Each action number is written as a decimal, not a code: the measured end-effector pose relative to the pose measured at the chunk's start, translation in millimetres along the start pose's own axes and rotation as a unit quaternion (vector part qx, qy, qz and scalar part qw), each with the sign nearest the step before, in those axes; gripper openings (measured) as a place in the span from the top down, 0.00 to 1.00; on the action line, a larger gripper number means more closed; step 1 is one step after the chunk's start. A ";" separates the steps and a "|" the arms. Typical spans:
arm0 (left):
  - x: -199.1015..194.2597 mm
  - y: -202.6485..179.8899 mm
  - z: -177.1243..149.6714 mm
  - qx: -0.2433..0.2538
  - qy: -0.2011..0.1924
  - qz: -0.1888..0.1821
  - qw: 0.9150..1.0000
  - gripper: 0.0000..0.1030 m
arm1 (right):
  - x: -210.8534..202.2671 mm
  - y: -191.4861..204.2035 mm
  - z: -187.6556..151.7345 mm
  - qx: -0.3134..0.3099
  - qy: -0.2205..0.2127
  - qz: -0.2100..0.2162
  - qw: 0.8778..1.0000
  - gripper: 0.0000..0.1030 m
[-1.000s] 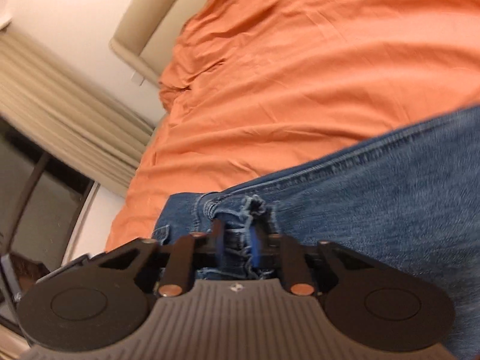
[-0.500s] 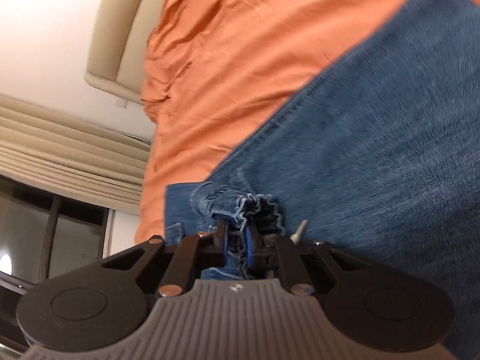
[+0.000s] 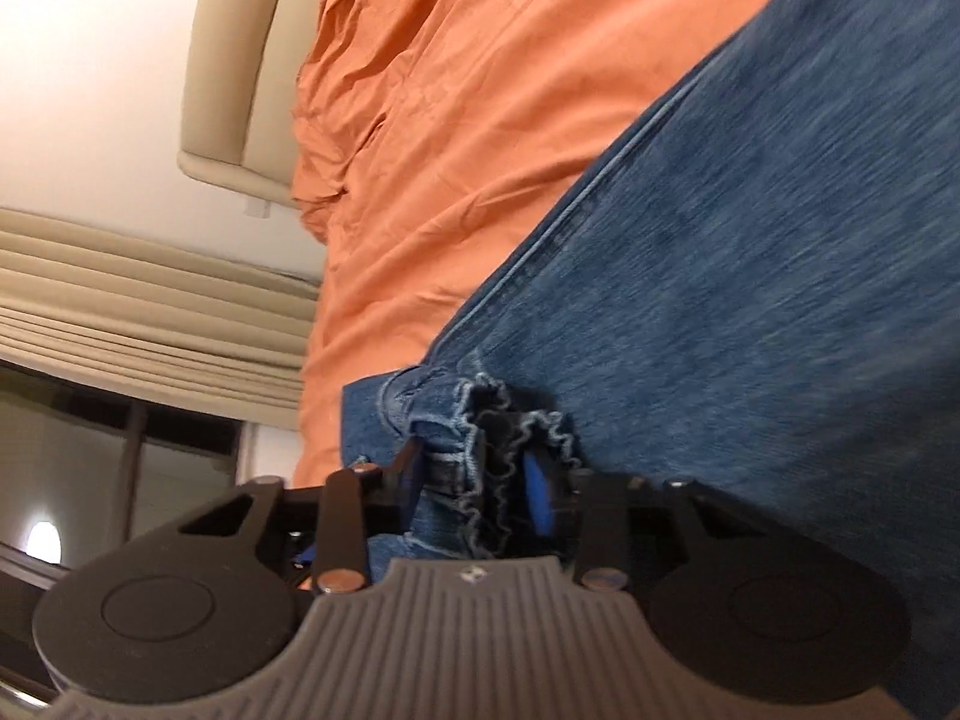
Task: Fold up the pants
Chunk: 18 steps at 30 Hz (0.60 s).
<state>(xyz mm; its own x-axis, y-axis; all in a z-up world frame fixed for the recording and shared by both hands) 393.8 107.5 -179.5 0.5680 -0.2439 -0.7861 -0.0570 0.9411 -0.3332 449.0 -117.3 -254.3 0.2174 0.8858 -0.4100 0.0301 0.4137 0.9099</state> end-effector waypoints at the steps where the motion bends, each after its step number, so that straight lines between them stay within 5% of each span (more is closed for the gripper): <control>1: -1.1 1.0 0.4 -0.002 -0.002 -0.001 1.000 0.45 | 3.5 -0.4 -1.2 0.003 0.002 0.004 1.000 0.80; 8: -34.5 18.2 18.9 -0.067 -0.069 -0.028 0.995 0.45 | -16.8 55.4 -11.3 -0.110 -0.031 -0.056 0.992 0.85; 18: -70.8 34.4 29.0 -0.108 -0.126 -0.059 0.984 0.47 | -48.8 223.2 -7.6 -0.271 -0.046 -0.157 0.949 0.85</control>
<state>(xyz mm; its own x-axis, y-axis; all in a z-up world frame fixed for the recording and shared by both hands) 375.5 164.0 -120.3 0.7653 -0.2561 -0.5905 -0.1370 0.8316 -0.5382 437.7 -66.6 -31.7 0.3665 0.6893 -0.6250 -0.3931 0.7235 0.5674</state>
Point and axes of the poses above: each gripper's, at about its wrist camera, not at the fingertips, and x roughly the way its jaws point, y to its left, z to its top, the point moved 10 cm from there along x, roughly the way its jaws point, and after that the axes turned 10 degrees about y, right-handed, at the moved point
